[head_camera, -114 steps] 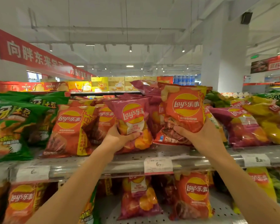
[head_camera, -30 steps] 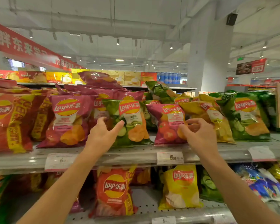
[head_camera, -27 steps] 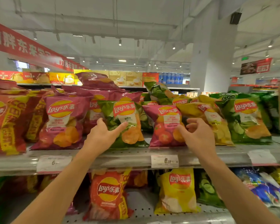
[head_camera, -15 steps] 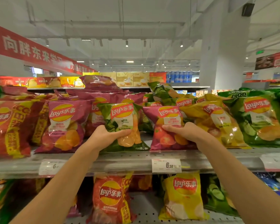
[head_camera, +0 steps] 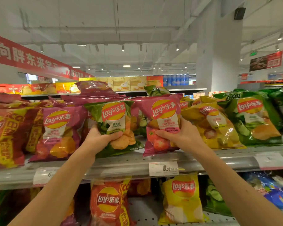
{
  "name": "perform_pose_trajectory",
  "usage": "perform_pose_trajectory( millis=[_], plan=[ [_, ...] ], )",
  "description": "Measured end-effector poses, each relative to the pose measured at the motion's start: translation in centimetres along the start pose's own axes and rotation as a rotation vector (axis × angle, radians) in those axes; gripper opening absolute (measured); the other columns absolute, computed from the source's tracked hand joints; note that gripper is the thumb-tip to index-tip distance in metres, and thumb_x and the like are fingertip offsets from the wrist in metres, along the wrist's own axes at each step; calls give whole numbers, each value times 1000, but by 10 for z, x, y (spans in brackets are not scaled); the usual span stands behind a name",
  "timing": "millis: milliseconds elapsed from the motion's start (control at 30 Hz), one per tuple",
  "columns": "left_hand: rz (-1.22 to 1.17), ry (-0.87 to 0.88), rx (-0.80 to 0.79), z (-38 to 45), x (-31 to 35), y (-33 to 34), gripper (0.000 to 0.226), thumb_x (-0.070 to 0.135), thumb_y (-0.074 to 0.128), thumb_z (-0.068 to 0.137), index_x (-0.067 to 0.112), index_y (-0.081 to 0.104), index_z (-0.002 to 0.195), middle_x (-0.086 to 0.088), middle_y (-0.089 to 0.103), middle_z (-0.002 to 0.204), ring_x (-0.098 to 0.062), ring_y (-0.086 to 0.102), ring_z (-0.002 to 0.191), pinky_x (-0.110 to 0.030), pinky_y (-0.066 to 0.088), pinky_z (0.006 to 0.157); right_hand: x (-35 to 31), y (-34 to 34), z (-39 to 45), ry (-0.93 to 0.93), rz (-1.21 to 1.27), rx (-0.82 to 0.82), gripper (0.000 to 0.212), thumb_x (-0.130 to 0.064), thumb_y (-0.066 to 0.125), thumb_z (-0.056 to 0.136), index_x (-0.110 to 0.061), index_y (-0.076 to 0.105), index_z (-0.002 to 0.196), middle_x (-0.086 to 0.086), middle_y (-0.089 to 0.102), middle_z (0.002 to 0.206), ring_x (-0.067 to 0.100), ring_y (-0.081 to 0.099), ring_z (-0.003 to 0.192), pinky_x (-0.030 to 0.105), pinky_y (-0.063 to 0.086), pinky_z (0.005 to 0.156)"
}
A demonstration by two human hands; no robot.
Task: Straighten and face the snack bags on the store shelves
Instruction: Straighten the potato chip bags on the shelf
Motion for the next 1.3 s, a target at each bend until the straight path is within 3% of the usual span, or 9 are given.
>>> perform_pose_trajectory(
  millis=[67,200,367,633,800,933,1000,1100,1300],
  plan=[
    [7,0,-10,2,1,13,64,27,93,62,34,50,109,13,66,99,-4,64,86,-20,50,64,-3,-15,-5,-22,13,81,87,-93,70,38,-44,52,108,-27,63,96,0,61,90,29,54,80],
    [35,-35,-72,4,1,49,82,33,95,60,21,49,127,6,65,112,-16,63,103,-34,54,88,3,-48,-18,-17,47,238,88,-79,79,52,-31,60,123,-16,70,108,10,67,101,37,58,88],
    [25,-40,-195,3,7,99,77,33,94,61,23,52,125,6,68,113,-15,64,106,-39,54,95,14,-78,-32,-37,98,361,83,-74,82,55,-34,62,125,-18,70,110,11,66,105,35,57,86],
    [66,-44,-283,3,12,146,95,41,90,67,20,35,142,1,57,135,-21,55,124,-46,45,109,23,-86,-41,-4,88,378,83,-78,79,52,-36,62,122,-19,69,108,10,66,103,43,58,92],
    [135,-56,-328,3,12,151,100,51,85,70,20,31,148,-1,54,142,-23,52,128,-46,43,110,17,-72,-49,-18,90,369,77,-75,80,50,-39,59,115,-28,64,96,-8,60,89,18,48,69],
    [333,-24,-390,-9,15,135,90,67,75,70,18,45,140,1,61,132,-17,58,114,-36,50,99,11,-60,-51,2,114,333,85,-72,83,51,-32,62,123,-17,72,107,8,68,100,35,58,88],
    [495,41,-337,-18,17,112,87,75,67,72,17,50,135,1,65,122,-17,63,105,-38,55,92,5,-52,-51,-8,131,328,81,-73,83,53,-34,62,121,-18,71,107,8,68,101,38,58,90],
    [830,225,-124,-39,18,63,75,81,48,81,20,64,120,4,69,111,-17,65,100,-40,56,84,-11,-29,-51,-27,163,302,80,-81,77,49,-38,60,115,-25,66,102,-3,63,96,24,52,74],
    [1179,443,251,-89,7,-24,42,51,41,99,23,72,92,8,64,87,-12,59,83,-30,53,73,-58,41,-41,-82,202,219,83,-79,79,56,-37,55,124,-28,63,101,-6,60,93,23,52,79]
  ],
)
Point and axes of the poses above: each hand's wrist, its own z-axis towards the middle knuckle, its own y-axis out of the palm, x = y × z, the point moved 5 cm from there along z, towards the middle knuckle
